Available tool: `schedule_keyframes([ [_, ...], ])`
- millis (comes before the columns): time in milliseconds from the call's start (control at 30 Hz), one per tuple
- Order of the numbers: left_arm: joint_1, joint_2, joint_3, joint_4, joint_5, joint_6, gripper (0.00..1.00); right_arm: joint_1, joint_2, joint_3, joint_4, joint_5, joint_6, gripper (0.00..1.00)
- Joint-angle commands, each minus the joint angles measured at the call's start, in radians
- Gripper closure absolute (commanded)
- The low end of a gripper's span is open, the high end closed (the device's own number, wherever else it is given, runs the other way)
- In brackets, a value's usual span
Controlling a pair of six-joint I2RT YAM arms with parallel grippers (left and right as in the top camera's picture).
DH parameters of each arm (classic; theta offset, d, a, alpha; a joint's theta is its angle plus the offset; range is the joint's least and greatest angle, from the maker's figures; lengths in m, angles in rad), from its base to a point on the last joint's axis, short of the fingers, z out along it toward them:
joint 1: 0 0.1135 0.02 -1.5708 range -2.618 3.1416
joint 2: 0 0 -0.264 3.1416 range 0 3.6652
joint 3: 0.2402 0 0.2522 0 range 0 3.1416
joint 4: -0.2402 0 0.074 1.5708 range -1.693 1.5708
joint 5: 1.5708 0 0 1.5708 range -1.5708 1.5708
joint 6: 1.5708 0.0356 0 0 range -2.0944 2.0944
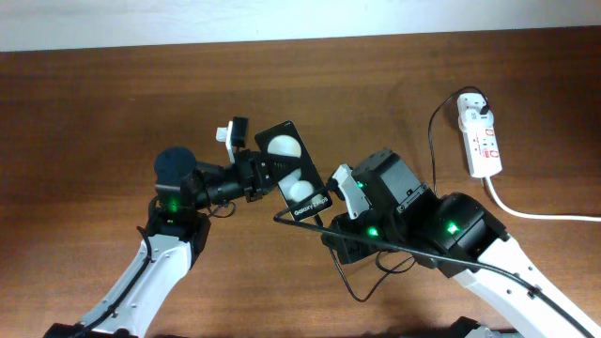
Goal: Plug charger to phone and switch on socket
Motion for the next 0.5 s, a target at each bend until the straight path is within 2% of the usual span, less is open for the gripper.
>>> schedule_keyframes([
  [0, -0.015, -0.012, 0.015, 0.005, 0.119, 0.076, 0.99, -0.005, 0.006, 0.006, 0.008, 0.088, 0.001, 0.89],
  [67, -0.013, -0.012, 0.015, 0.005, 0.101, 0.151, 0.96, -0.005, 0.006, 0.006, 0.002, 0.088, -0.003, 0.84],
  [100, -0.013, -0.012, 0.015, 0.005, 0.093, 0.185, 0.93, -0.005, 0.006, 0.006, 0.002, 0.088, -0.003, 0.79],
  [167, -0.012, -0.011, 0.016, -0.008, 0.056, 0.228, 0.94, -0.005, 0.006, 0.006, 0.002, 0.088, -0.003, 0.67],
  [233, -0.006, -0.010, 0.016, -0.113, -0.015, 0.300, 0.95, -0.005, 0.006, 0.006, 0.004, 0.088, -0.003, 0.60],
  [267, 0.018, -0.006, 0.015, -0.213, -0.058, 0.346, 0.97, -0.005, 0.006, 0.006, 0.016, 0.096, -0.007, 0.53],
  [300, 0.037, -0.003, 0.016, -0.244, -0.065, 0.370, 0.97, -0.005, 0.006, 0.006, 0.023, 0.116, -0.007, 0.47],
  [367, 0.087, 0.003, 0.016, -0.248, -0.065, 0.375, 0.97, -0.002, 0.013, 0.005, 0.065, 0.246, -0.080, 0.57],
  [467, 0.118, 0.003, 0.016, -0.246, -0.065, 0.343, 0.97, 0.038, 0.077, 0.005, 0.130, 0.244, -0.131, 0.57],
])
